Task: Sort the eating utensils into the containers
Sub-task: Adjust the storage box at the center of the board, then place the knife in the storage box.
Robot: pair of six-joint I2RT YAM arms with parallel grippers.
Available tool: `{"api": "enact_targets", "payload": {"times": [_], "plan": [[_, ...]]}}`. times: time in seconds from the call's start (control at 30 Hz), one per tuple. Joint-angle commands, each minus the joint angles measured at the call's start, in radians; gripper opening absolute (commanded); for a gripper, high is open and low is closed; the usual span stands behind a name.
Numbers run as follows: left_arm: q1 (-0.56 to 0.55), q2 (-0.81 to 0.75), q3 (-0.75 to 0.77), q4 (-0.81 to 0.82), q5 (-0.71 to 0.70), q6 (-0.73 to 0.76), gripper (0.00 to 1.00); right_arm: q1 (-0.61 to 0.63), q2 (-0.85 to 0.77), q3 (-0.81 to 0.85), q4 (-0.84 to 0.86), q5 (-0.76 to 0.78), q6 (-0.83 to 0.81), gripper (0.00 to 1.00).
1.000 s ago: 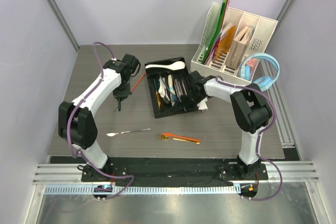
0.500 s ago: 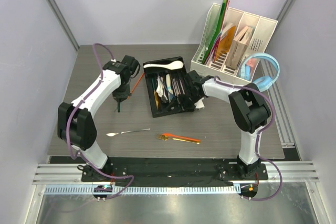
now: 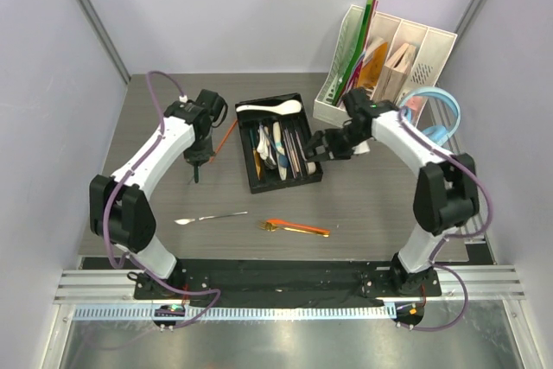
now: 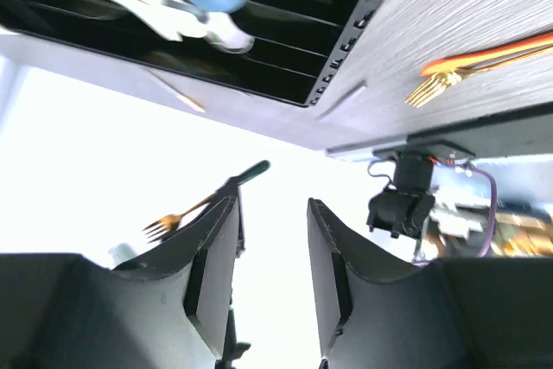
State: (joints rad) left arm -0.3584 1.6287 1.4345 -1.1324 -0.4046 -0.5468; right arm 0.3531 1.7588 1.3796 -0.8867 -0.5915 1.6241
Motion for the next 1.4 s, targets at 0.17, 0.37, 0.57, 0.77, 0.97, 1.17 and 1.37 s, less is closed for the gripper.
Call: {"api": "enact_targets", "payload": {"times": [0.17,0.37,0.57,0.77,0.97,1.17,1.37], "plan": [[0.006,-0.070,-0.025,0.042,0.027,-0.062,0.00,-0.147,-0.228,-0.126,-0.175,0.091,-0.096,0.43],[0.006,-0.064,-0.008,0.039,0.049,-0.085,0.00,-0.189,-0.236,-0.168,-0.164,0.047,-0.150,0.43],[0.004,-0.007,0.104,0.014,0.050,-0.088,0.00,-0.276,-0.214,-0.194,-0.153,0.022,-0.243,0.42],[-0.027,0.088,0.211,0.040,0.217,-0.059,0.00,-0.336,-0.174,-0.257,-0.116,0.031,-0.387,0.41],[-0.143,0.181,0.335,0.043,0.259,0.019,0.00,-0.339,-0.078,-0.297,-0.106,0.009,-0.539,0.38],[-0.143,0.215,0.426,0.062,0.305,0.031,0.00,-0.381,-0.027,-0.263,-0.100,-0.028,-0.584,0.38],[-0.146,0.253,0.455,0.088,0.400,0.033,0.00,-0.424,0.005,-0.252,-0.103,-0.041,-0.622,0.37]]}}
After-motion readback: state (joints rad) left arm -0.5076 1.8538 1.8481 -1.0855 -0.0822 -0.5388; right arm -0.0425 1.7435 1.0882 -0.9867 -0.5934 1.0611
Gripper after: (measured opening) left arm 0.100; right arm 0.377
